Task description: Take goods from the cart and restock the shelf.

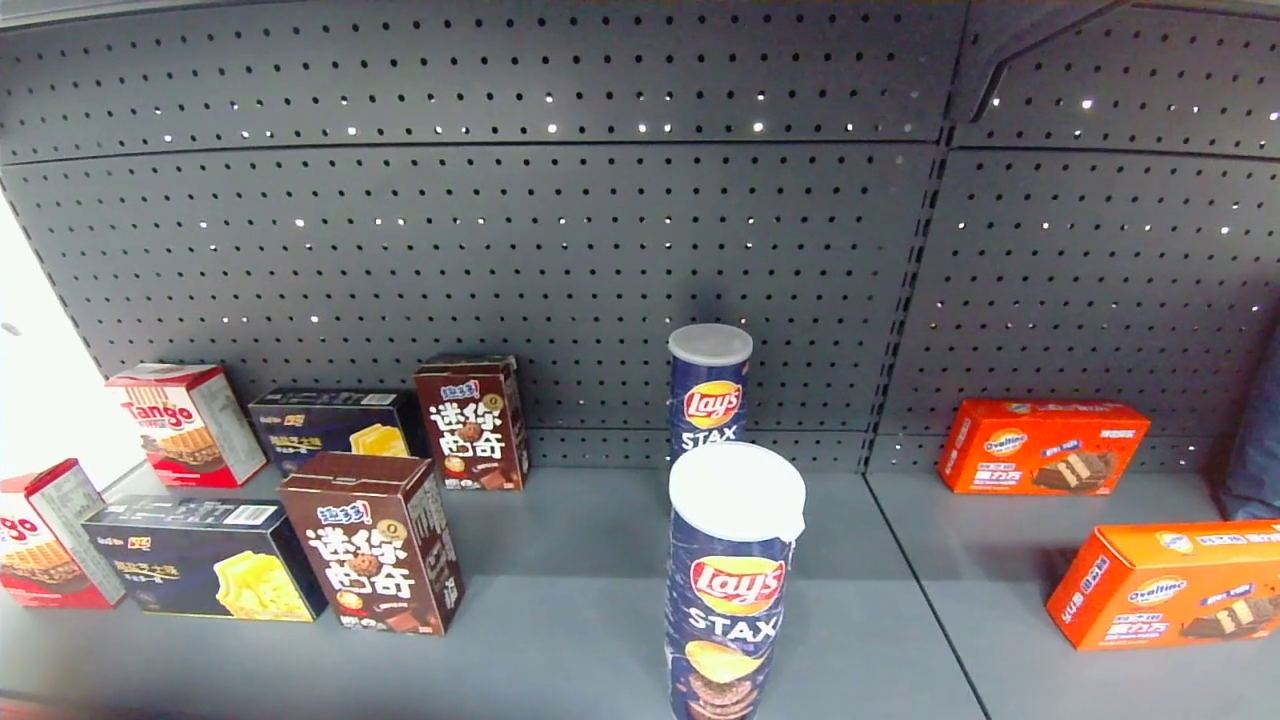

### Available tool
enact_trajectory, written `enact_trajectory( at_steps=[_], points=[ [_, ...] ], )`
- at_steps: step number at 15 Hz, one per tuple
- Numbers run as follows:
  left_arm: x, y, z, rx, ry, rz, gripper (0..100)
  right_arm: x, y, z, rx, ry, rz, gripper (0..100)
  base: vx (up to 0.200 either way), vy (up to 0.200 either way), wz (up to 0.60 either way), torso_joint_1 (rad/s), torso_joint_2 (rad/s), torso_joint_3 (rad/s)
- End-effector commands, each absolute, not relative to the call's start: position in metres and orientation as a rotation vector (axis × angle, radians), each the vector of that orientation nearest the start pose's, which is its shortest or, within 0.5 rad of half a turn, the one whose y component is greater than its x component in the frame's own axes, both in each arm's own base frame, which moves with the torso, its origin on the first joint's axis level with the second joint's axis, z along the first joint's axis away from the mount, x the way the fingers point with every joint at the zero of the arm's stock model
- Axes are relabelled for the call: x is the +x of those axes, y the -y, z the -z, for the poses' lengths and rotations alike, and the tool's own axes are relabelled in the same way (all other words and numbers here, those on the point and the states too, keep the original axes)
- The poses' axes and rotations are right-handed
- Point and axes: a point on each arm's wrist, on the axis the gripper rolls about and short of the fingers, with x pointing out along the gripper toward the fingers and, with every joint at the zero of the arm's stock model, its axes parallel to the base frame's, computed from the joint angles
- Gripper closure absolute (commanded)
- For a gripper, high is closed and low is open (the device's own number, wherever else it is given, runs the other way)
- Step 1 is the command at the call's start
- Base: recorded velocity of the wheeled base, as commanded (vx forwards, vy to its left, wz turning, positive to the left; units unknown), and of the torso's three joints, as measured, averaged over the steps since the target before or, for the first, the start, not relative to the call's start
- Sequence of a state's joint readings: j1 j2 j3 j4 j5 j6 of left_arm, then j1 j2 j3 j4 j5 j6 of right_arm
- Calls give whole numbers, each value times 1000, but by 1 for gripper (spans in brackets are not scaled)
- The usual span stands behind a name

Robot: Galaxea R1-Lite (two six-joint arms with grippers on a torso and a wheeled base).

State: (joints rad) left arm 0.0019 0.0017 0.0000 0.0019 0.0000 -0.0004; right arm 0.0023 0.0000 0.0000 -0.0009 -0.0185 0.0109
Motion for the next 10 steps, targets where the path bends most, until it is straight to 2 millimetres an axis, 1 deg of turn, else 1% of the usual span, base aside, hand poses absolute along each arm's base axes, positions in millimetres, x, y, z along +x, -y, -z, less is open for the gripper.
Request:
enact_trajectory(
  at_steps=[1,7,9,10],
  points=[
    [-23,0,-75,2,-3,-2,0,-23,0,-76,11,2,17,0,0,0,0,0,0,0],
    [-23,0,-75,6,-3,0,0,-23,0,-76,11,2,17,0,0,0,0,0,0,0],
    [-23,0,-75,0,-3,-2,0,-23,0,-76,11,2,17,0,-200,0,0,2,2,-2],
    [-23,0,-75,2,-3,-2,0,-23,0,-76,11,2,17,0,0,0,0,0,0,0]
  ],
)
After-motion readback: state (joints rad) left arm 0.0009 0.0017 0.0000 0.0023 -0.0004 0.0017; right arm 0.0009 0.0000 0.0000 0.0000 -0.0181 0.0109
